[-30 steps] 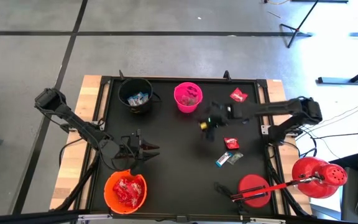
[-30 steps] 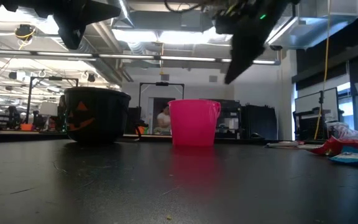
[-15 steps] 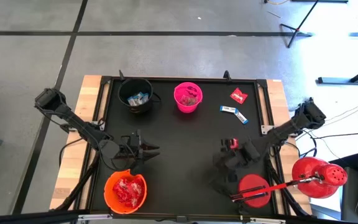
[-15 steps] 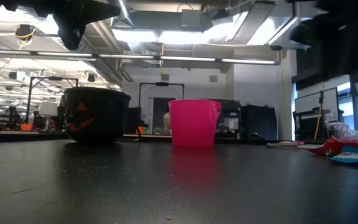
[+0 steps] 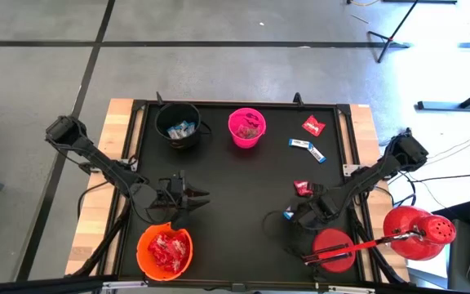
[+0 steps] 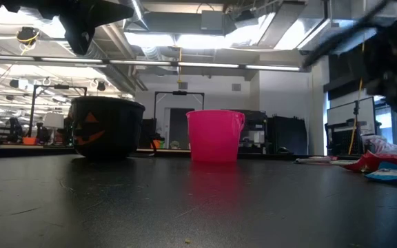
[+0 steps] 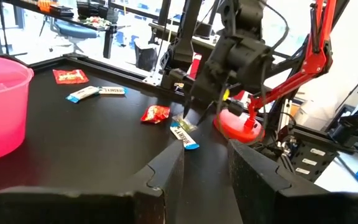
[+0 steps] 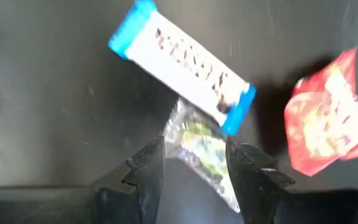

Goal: Organize candy in baskets
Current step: Put the green gummy into the pink bucket

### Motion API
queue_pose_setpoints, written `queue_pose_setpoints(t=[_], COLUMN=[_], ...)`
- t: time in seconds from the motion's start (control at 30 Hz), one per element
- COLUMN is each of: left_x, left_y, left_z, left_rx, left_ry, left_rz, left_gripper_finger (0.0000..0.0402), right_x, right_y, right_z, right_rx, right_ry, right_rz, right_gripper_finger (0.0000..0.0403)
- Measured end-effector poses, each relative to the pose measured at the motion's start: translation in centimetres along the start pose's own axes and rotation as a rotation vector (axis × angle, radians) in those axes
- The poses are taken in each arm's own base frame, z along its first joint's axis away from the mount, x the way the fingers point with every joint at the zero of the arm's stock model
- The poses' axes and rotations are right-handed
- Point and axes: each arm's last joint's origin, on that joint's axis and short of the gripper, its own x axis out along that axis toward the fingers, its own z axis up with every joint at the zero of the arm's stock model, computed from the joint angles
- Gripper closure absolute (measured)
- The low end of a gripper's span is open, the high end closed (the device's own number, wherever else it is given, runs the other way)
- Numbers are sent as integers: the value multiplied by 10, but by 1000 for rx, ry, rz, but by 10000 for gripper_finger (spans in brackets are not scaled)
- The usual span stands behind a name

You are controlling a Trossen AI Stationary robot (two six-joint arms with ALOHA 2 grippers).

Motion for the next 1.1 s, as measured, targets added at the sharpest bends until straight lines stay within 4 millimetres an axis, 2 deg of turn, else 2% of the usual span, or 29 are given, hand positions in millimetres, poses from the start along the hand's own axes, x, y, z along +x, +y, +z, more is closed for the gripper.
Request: queue_pose_setpoints(t=[0.2, 0.33, 0.53, 0.73, 0.97, 1.1], left_x=[1, 1, 1, 1, 1, 1], left_y=[1, 1, 1, 1, 1, 1], left_z=[0, 0, 0, 0, 0, 0], left_rx=[7, 8, 2, -10, -26, -32], left_ry=[-1, 1, 1, 1, 2, 2], left_rz=[7, 8, 8, 8, 8, 8], left_gripper_finger=[286, 286, 286, 286, 286, 286], right_x=[23, 28, 27, 21, -1, -18], right_y=[-4, -7, -6, -2, 10, 24], right_z=[-11, -14, -13, -7, 9, 28], right_rx=[67, 74, 64, 54, 19, -78], right_ry=[29, 15, 14, -10, -78, -233], right_rz=[41, 39, 31, 49, 111, 233], right_gripper_finger=[235, 242, 308, 391, 387, 399])
